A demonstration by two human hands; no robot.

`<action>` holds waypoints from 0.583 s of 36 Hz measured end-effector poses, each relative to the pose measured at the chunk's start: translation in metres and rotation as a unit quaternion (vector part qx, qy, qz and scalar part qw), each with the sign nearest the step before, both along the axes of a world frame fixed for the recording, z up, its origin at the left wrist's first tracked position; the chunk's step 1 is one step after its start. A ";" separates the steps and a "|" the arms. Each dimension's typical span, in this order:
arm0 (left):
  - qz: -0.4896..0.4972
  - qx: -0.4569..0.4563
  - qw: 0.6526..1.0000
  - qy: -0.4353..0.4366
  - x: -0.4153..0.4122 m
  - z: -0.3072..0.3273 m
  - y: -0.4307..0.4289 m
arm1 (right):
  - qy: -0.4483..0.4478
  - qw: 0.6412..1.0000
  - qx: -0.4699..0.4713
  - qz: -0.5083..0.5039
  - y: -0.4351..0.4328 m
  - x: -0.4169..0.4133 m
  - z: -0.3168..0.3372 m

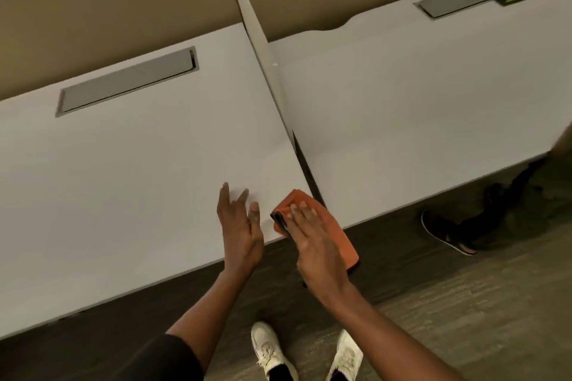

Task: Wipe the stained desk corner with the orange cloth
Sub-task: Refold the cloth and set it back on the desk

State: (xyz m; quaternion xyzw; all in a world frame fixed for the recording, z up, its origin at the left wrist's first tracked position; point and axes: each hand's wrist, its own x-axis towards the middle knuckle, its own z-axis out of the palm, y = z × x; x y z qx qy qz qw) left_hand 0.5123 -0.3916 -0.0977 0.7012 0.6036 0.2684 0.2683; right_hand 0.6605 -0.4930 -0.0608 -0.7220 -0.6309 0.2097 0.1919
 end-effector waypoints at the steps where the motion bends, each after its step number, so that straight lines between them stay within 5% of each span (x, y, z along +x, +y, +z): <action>1: 0.001 0.001 1.000 0.000 -0.009 0.001 -0.003 | -0.013 1.000 -0.008 -0.002 -0.001 -0.011 0.002; 12: 0.032 -0.022 0.990 0.139 -0.159 -0.005 -0.037 | -0.041 0.993 -0.030 0.103 0.009 -0.142 -0.006; 17: 0.022 -0.053 0.993 0.103 -0.192 -0.004 -0.038 | -0.066 0.985 -0.044 0.150 0.022 -0.175 -0.003; 21: 0.065 -0.065 0.995 0.037 -0.194 0.011 -0.038 | 0.030 0.988 -0.047 0.144 0.027 -0.171 0.017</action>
